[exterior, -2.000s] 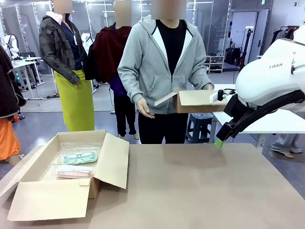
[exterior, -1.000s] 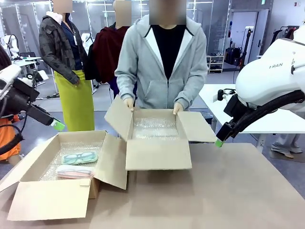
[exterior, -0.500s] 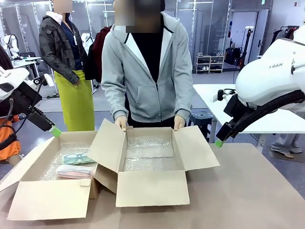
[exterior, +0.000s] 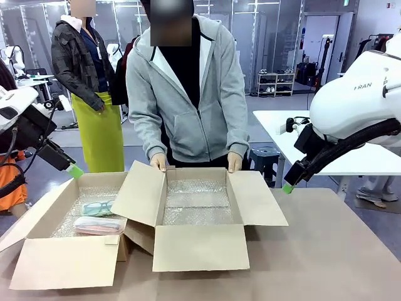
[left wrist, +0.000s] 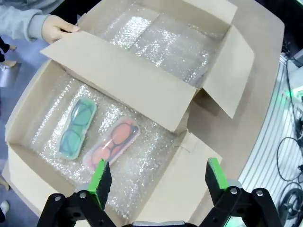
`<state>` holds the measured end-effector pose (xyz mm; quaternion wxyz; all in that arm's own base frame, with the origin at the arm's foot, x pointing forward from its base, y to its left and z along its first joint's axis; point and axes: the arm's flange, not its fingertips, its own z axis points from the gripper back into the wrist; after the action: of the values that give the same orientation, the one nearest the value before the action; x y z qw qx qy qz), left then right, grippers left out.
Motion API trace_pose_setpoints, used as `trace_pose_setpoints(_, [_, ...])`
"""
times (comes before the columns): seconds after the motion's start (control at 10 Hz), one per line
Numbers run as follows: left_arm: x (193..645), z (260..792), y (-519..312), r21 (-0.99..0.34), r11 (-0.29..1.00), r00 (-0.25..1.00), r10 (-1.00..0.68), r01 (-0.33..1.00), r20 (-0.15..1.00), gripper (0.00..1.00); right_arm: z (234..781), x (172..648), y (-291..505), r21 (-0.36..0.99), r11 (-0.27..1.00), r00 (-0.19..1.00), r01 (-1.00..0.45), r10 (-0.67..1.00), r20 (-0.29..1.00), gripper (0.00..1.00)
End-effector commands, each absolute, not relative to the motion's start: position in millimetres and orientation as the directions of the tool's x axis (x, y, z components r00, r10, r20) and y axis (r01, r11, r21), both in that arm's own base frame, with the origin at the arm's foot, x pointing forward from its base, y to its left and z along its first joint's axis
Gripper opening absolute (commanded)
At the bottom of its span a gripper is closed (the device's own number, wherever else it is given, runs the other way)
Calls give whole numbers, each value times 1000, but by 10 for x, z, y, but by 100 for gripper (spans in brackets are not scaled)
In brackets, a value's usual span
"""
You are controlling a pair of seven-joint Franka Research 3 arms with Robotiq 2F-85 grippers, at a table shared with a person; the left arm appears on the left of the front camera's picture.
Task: Pack the glasses set securely to prepare it for shipping.
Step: Position the Package Box on the left side of the table.
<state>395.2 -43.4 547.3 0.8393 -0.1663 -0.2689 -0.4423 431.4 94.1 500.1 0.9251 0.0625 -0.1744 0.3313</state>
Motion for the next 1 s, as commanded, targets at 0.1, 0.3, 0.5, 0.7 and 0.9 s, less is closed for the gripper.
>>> trace_pose_setpoints(0.1, [3956,5491,-437,-24,572,472,-652,820,594,100,5025,4320,935,-11,764,711,-645,606,356,100])
trace_pose_setpoints(0.3, [3956,5491,-437,-24,572,472,-652,820,594,100,5025,4320,935,-11,764,711,-645,606,356,100])
trace_pose_setpoints(0.5, [3956,5491,-437,-24,572,472,-652,820,594,100,5025,4320,935,-11,764,711,-645,606,356,100])
trace_pose_setpoints(0.7, [3956,5491,-437,-24,572,472,-652,820,594,100,5025,4320,935,-11,764,711,-645,606,356,100])
trace_pose_setpoints(0.9, [3956,5491,-437,-24,572,472,-652,820,594,100,5025,4320,935,-11,764,711,-645,606,356,100])
